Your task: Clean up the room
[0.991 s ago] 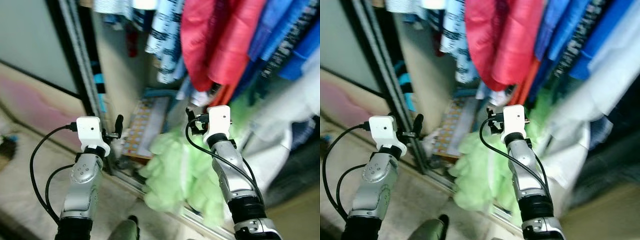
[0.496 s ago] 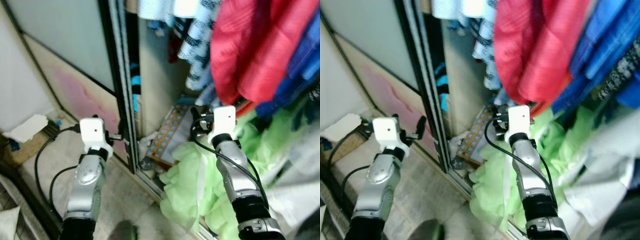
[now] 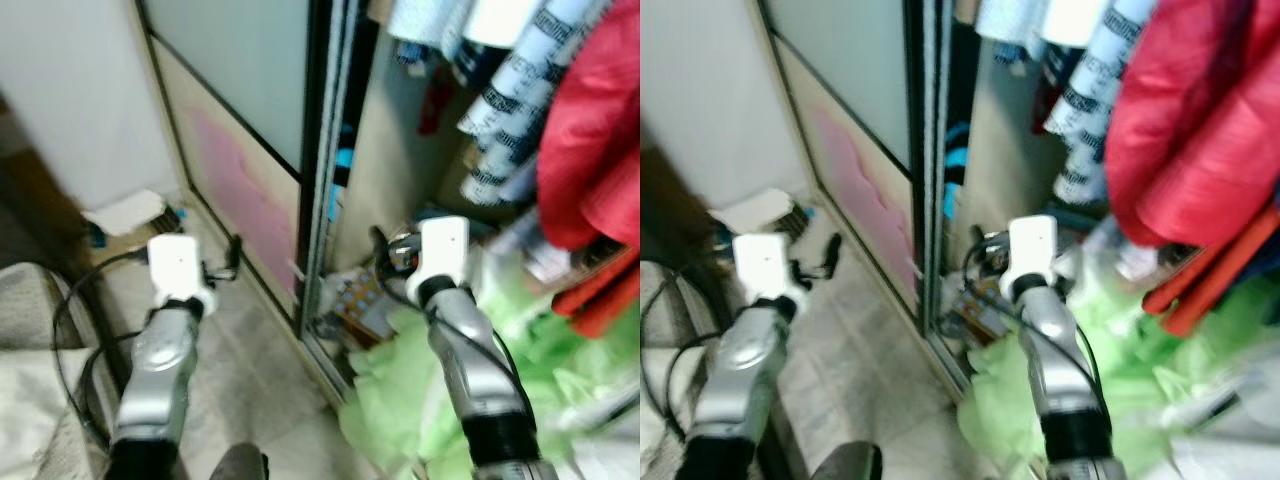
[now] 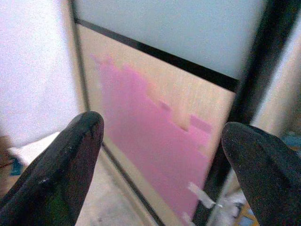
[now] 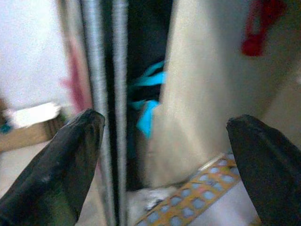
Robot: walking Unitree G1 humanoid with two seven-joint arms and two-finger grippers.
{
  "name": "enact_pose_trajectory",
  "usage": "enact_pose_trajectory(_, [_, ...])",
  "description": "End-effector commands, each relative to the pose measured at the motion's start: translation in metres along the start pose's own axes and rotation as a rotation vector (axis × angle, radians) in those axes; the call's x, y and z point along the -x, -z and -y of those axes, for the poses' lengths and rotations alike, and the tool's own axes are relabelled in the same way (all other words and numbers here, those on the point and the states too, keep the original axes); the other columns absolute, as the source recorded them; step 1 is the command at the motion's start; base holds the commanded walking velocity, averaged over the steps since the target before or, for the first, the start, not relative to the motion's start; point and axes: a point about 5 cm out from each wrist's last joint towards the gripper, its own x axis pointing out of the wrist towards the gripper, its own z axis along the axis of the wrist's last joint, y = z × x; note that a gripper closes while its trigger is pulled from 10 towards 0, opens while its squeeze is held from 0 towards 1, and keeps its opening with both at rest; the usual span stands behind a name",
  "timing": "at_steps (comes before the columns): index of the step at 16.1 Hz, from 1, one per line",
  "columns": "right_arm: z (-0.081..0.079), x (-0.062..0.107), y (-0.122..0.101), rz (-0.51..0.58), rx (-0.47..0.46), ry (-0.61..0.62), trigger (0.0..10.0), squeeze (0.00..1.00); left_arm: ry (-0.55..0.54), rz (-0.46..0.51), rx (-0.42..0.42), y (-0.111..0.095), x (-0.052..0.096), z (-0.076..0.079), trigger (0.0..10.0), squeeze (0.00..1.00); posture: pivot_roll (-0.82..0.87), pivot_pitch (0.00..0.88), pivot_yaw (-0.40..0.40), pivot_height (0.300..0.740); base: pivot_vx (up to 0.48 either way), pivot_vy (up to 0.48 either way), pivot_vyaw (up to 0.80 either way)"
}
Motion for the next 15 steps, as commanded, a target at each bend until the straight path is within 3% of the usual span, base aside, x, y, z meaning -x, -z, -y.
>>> enact_pose_trajectory(1, [0.012, 0.011, 0.002, -0.023, 0.02, 0.009, 10.0, 0.0, 0.036, 0.013, 0.009, -0.004, 0.0, 0.01, 10.0, 0.0, 0.06, 0.0, -0.059, 0.74, 0.0, 0.0, 0.0])
enact_pose_trajectory(3, [0.007, 0.025, -0.004, 0.055, 0.101, -0.075, 10.0, 0.0, 0.032, -0.001, 0.012, -0.002, -0.003, 0.01, 10.0, 0.0, 0.05, 0.0, -0.052, 0.74, 0.0, 0.0, 0.4])
enact_pose_trajectory(11, [-0.001, -0.006, -0.018, 0.136, 0.053, -0.032, 10.0, 0.0, -0.025, 0.03, 0.015, -0.021, -0.023, 0.006, 10.0, 0.0, 0.06, 0.0, -0.03, 0.74, 0.0, 0.0, 0.8])
enact_pose_trajectory(15, [0.0, -0.014, -0.02, 0.152, 0.043, -0.021, 10.0, 0.0, -0.069, 0.018, 0.02, -0.02, -0.023, 0.0, 10.0, 0.0, 0.06, 0.0, -0.026, 0.74, 0.0, 0.0, 0.8])
